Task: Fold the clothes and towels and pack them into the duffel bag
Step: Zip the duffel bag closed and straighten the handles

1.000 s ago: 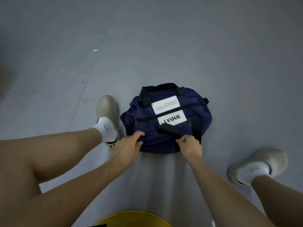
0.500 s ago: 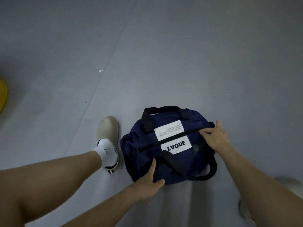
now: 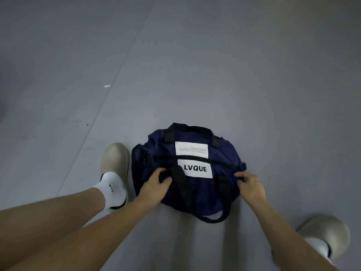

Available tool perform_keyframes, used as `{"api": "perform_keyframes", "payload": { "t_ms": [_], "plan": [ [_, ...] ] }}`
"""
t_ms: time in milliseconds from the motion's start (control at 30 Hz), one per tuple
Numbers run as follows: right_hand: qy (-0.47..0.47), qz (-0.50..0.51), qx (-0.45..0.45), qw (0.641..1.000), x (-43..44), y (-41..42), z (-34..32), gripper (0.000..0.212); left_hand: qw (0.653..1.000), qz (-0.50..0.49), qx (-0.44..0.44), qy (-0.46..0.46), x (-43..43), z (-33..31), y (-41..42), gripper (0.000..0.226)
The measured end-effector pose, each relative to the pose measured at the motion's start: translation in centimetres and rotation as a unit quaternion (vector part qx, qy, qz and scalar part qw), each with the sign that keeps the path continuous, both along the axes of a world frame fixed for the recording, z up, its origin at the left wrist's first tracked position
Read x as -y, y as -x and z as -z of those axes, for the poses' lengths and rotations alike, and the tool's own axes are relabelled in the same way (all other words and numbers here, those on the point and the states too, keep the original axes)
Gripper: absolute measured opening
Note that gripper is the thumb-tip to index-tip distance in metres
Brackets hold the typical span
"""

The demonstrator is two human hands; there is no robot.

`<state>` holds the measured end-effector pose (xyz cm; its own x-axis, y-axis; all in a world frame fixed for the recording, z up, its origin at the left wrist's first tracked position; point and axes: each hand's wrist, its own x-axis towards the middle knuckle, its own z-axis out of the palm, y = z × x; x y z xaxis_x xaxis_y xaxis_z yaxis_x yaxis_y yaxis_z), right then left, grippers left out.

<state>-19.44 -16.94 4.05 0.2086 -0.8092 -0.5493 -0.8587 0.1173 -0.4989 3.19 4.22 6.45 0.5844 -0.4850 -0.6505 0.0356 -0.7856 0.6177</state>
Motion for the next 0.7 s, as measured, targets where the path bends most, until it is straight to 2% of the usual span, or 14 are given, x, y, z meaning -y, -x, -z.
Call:
{"api": "perform_keyframes", "payload": {
  "t_ms": [133,200,333,433,500,567,700],
  "plan": [
    [-0.105,0.06,0.081,0.989,-6.8,2.1,0.7,0.025,0.996,0.018,0.07,0.058,3.6,-0.8,-4.2,0.055],
    [-0.168,0.093,0.134,0.972,-10.6,0.5,-0.5,0.02,0.988,0.086,0.106,0.069,4.4,-1.3,-5.2,0.061],
    [-0.219,0.087,0.206,0.95,-15.8,-4.8,-2.4,0.01,0.93,0.215,0.288,0.08,2.0,-1.8,-3.3,0.055],
    [-0.154,0.006,0.174,0.973,-16.3,-7.9,-3.4,0.007,0.887,0.263,0.362,0.112,-2.0,-0.3,0.2,0.033],
    [-0.07,-0.101,0.114,0.986,-15.5,-9.0,-4.3,0.013,0.904,0.25,0.332,0.1,-3.9,0.6,1.6,0.028],
    [-0.016,-0.189,0.079,0.979,-14.5,-9.1,-4.6,0.025,0.926,0.22,0.29,0.103,-4.2,1.4,2.3,0.03],
    [0.063,-0.272,0.082,0.957,-12.9,-7.9,-4.0,0.039,0.927,0.223,0.284,0.097,-2.2,1.2,2.5,0.03]
  ]
}}
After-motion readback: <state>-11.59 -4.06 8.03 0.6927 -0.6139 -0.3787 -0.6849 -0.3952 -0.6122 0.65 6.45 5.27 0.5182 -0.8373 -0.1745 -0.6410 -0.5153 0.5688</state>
